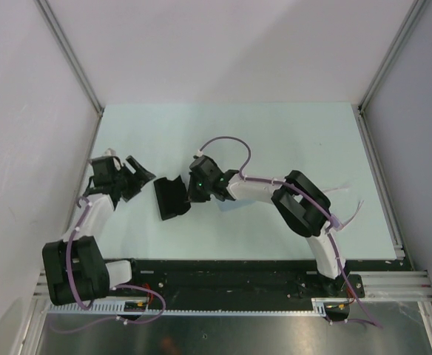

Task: Organize the sunglasses
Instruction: Move the opened sunglasses case to the center of the board.

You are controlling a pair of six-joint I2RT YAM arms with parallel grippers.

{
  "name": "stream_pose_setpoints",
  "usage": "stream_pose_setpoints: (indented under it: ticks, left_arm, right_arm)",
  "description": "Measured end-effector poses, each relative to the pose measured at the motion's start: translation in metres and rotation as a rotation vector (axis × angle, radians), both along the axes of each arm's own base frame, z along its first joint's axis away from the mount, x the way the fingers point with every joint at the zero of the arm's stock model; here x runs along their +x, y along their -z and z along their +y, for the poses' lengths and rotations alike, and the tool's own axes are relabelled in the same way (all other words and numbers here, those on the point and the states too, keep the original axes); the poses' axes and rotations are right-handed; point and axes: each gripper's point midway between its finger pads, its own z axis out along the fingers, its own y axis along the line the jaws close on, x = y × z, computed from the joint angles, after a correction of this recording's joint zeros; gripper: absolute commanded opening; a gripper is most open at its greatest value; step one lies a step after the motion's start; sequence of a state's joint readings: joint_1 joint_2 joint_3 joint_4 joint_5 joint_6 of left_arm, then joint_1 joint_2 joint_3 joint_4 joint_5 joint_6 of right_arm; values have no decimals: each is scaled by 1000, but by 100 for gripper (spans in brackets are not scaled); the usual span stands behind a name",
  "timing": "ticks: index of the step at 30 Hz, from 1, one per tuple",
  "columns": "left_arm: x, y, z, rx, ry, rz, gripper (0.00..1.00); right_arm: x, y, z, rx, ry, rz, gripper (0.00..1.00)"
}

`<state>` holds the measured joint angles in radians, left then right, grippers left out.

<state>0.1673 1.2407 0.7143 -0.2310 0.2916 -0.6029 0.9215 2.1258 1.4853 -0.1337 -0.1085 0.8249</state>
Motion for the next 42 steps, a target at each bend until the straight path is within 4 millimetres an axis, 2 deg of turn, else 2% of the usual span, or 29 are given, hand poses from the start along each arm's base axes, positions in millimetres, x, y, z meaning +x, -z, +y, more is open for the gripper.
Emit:
stream_pose_setpoints:
  ticks: [1,2,7,9,15,20,22,25,27,31,34,37,42]
  left_arm:
    - [-6,5,-2,-3,0,11,84]
    - [-14,11,-5,-6,-1,25,84]
    - [-40,35,-20,-7,18,98,81]
    - [-42,38,-24,0,25,111,78]
    - [-44,46,-30,28,42,134,70]
    - [-47,62,-28,61,39,190,69]
    - [-49,70,-27,77,44,217,65]
    - [-48,79,-24,105,61,251,55]
    - [-42,80,-25,113,79,258,47]
    - [-30,75,-23,144,111,239,40]
    - [-25,71,-24,156,128,225,35]
    - [-21,72,-27,172,153,225,31]
    - [-19,71,-29,200,199,236,28]
  right_arm:
    - [-2,-1,2,6,8,8,18]
    - [-4,-1,5,12,14,14,22]
    - [-13,-3,12,25,14,27,31]
    - [-16,-2,14,27,10,28,34]
    - [-18,-2,14,27,6,27,52]
    - [-12,-1,10,13,14,8,57]
    - [-8,-6,5,8,19,-7,57]
    - [1,-26,-4,10,31,-47,57]
    - [11,-47,-12,19,50,-95,57]
    - [32,-94,-31,43,92,-200,56]
    - [41,-118,-52,50,118,-254,55]
    - [46,-124,-77,30,144,-274,55]
    - [51,-113,-121,-28,191,-263,55]
